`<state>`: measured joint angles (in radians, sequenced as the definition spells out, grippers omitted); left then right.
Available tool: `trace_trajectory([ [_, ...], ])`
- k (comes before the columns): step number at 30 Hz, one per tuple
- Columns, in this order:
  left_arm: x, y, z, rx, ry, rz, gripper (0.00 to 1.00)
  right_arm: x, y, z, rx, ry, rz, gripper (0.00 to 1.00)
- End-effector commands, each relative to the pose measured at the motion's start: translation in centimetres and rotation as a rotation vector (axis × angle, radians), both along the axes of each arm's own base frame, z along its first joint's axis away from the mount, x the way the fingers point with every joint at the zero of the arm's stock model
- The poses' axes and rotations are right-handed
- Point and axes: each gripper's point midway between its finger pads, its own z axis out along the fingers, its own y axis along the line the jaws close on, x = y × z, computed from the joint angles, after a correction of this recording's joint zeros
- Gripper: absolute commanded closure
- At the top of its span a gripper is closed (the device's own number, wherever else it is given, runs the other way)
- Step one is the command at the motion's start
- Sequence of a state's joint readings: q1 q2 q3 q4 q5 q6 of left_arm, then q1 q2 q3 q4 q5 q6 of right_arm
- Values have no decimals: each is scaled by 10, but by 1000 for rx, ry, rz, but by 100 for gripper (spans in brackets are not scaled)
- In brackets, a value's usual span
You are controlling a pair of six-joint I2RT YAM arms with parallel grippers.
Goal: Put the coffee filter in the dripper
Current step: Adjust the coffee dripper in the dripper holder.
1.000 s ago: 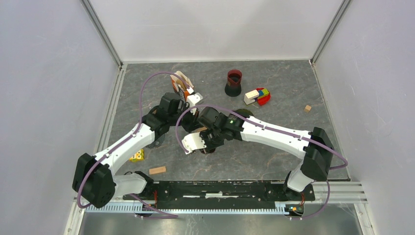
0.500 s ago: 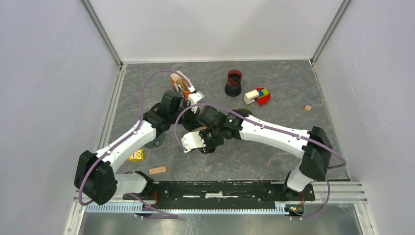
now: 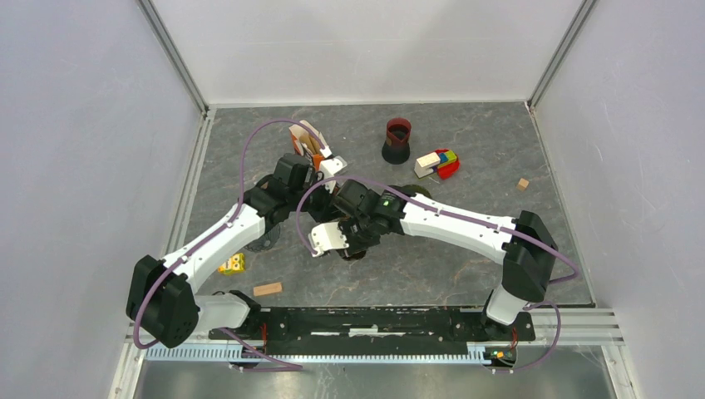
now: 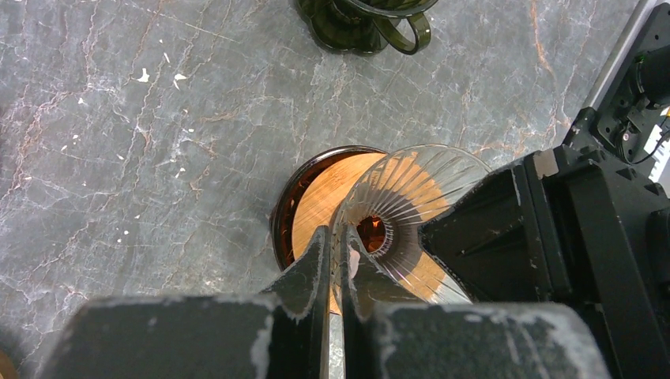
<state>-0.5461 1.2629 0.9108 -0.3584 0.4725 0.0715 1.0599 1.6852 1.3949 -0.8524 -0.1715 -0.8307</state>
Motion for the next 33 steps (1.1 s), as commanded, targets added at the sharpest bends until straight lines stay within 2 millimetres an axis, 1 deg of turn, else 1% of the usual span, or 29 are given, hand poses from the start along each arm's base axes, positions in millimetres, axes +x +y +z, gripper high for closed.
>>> trace_trajectory([
  [1, -20, 16, -25, 109, 92, -10, 89, 7, 3, 15, 23, -29, -24, 62],
  [5, -17, 16, -19, 107, 78, -6, 85, 9, 4, 21, 37, -42, -29, 58],
  [10, -14, 16, -12, 106, 60, -2, 83, 10, 5, 23, 45, -47, -32, 57],
  [17, -11, 14, -4, 96, 46, -1, 82, 11, 4, 18, 48, -55, -44, 65],
  [22, -8, 13, 3, 90, 35, 0, 78, 12, 0, 13, 46, -69, -55, 69],
  [26, -5, 12, 11, 90, 19, 3, 72, 13, -2, 10, 42, -79, -61, 73],
  [33, -1, 11, 25, 84, -2, 7, 60, 16, -4, 10, 46, -101, -72, 75],
])
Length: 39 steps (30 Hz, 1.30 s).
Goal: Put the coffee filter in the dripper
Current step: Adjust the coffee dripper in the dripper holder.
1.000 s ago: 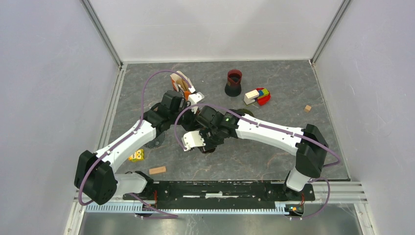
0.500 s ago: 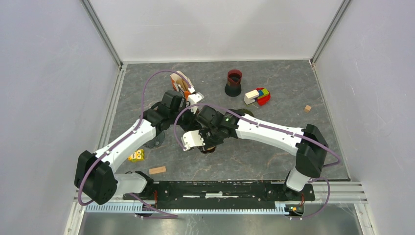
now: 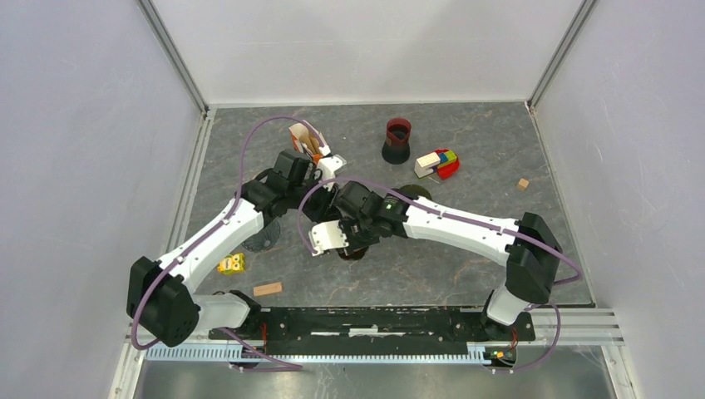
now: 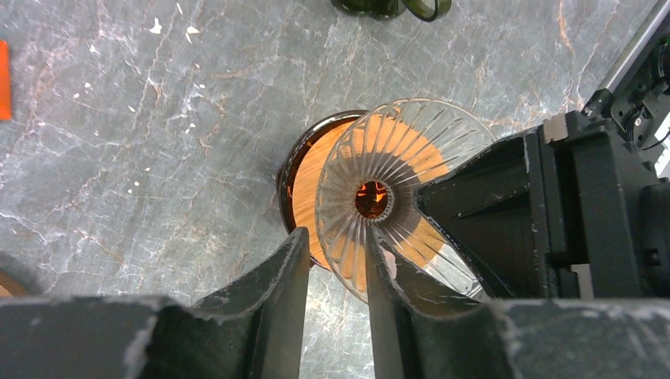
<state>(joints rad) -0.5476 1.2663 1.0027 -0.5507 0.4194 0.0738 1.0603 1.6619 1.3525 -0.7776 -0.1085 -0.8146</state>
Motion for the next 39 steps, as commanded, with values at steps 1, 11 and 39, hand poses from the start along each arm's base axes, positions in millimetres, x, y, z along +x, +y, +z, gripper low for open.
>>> trace_trajectory([
  [1, 8, -4, 22, -5, -72, -31, 59, 3, -4, 9, 26, -34, -29, 75],
  [11, 12, -1, 31, -3, -89, -13, 46, -2, -7, 0, 1, -70, -24, 72],
  [39, 18, 9, 46, 9, -140, 26, 40, -4, 6, 22, 22, -127, -13, 35],
])
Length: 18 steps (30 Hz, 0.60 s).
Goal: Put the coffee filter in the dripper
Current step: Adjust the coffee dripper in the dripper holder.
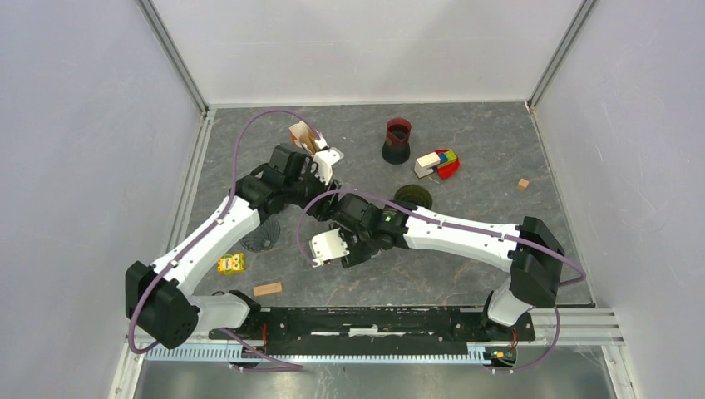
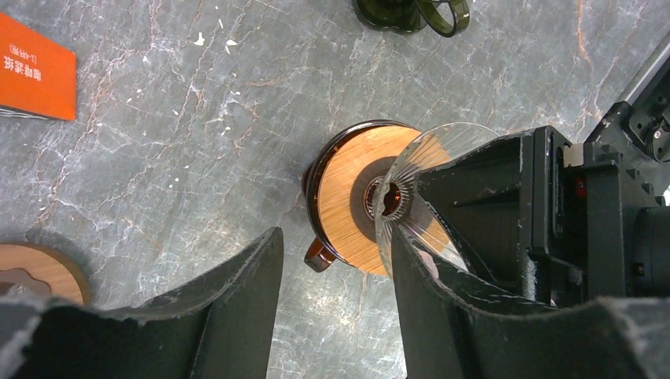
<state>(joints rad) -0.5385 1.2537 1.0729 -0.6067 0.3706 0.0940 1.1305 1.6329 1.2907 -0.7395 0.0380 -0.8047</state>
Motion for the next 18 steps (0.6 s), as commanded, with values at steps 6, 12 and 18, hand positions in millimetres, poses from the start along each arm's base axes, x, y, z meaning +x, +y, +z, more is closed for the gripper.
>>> trace_trajectory([
  [6, 13, 5, 26, 0, -103, 7, 38, 4, 16, 45, 119, -13, -6, 32],
  [12, 18, 6, 35, -22, -108, 24, 36, 3, 16, 69, 199, 47, 17, 30],
  [18, 1, -5, 28, -70, -39, -54, 35, -5, 5, 61, 187, 79, 65, 30],
])
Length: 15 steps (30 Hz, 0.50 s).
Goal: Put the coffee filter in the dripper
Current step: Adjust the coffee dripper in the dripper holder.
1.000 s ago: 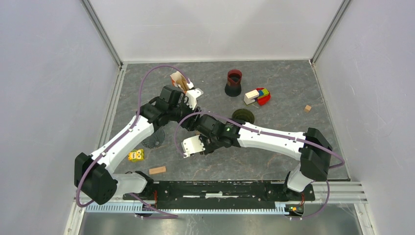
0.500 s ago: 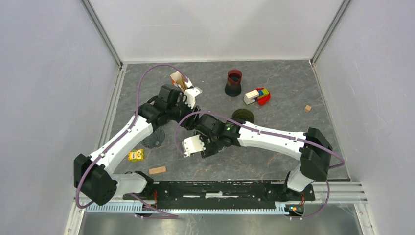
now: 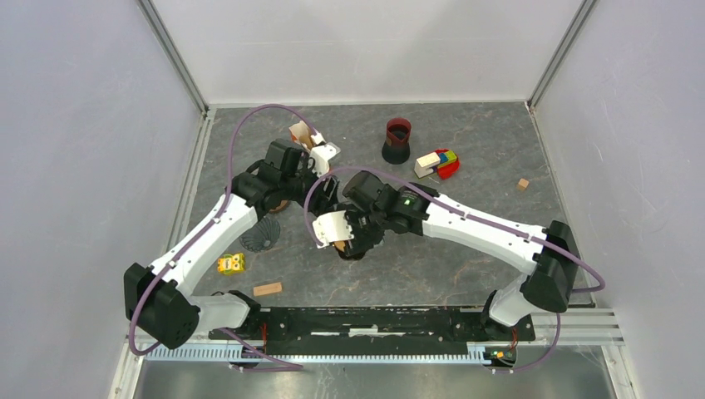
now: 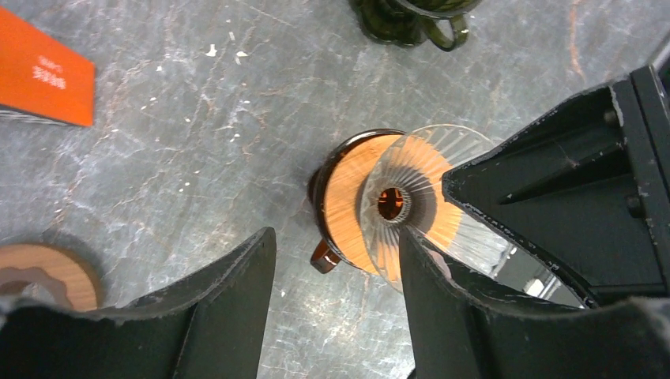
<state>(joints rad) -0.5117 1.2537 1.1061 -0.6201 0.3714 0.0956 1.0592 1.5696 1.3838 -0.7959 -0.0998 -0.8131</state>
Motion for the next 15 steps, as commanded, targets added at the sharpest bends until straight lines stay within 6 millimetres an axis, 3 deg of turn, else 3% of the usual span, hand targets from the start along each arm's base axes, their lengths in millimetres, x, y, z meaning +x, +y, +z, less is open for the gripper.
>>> trace_trajectory([
  [1, -9, -11, 15, -63, -11, -86, 35, -11, -1, 12, 44, 24, 61, 30],
  [10, 2, -10, -6, -27, -3, -53, 37, -18, 0, -5, 18, 70, 89, 33],
  [15, -1, -15, -15, -42, 30, -73, 40, -19, -2, -12, 4, 80, 96, 33],
])
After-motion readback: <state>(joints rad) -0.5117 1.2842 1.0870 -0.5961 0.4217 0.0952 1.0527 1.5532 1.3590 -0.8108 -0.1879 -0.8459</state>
